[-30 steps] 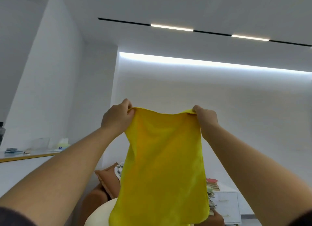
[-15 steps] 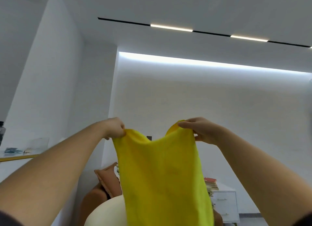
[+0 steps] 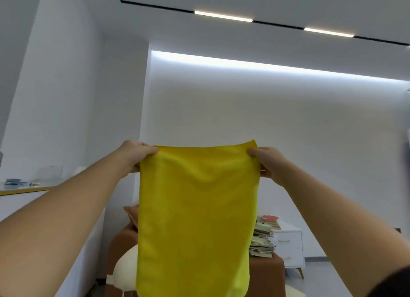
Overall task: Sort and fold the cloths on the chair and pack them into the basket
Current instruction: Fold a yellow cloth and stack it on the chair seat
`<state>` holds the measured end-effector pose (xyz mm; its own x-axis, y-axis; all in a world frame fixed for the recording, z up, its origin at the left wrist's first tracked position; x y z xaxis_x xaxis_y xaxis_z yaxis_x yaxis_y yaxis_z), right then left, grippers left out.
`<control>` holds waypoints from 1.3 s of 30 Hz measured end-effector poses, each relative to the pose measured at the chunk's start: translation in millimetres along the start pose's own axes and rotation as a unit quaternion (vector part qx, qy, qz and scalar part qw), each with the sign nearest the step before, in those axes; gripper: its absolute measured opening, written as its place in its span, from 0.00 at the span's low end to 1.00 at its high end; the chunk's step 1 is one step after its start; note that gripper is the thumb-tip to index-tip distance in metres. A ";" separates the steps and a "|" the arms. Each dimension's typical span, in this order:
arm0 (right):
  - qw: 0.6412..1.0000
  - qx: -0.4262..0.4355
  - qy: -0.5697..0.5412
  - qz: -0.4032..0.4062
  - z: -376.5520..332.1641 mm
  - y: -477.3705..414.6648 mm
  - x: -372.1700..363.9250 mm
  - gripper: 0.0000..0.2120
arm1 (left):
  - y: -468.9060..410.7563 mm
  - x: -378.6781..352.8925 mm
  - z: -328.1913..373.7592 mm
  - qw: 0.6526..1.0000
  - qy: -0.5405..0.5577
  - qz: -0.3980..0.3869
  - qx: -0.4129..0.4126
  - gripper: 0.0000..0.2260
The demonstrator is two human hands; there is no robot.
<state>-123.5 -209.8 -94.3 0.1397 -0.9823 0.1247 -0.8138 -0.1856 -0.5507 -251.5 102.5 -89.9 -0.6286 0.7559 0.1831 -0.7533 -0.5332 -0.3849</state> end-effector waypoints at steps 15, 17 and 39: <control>0.999 -0.031 -0.009 0.033 70.8 46.0 -4.2 0.18 | 25.6 -14.5 -86.9 0.998 -0.002 0.008 0.063 0.18; 0.998 -0.058 0.014 0.027 101.7 47.1 -12.0 0.18 | 19.6 -23.9 -121.4 0.995 -0.023 0.009 0.092 0.19; 0.956 -0.259 0.139 -0.002 443.2 131.2 -59.7 0.14 | 66.3 -139.0 -442.1 0.966 -0.107 -0.021 0.234 0.12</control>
<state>11.4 -186.4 -539.8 0.0461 -0.9239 0.3800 -0.9939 -0.0806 -0.0754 -128.7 130.0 -540.7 -0.5832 0.7116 0.3917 -0.7527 -0.6547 0.0688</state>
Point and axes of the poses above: each hand's wrist, its own y-axis away from the middle knuckle, its own x-axis out of the back of the hand, z = x × y, the point moved 8 cm from there along -y, towards the middle knuckle, and after that the axes turned 5 degrees about x, right-handed, at the moved point
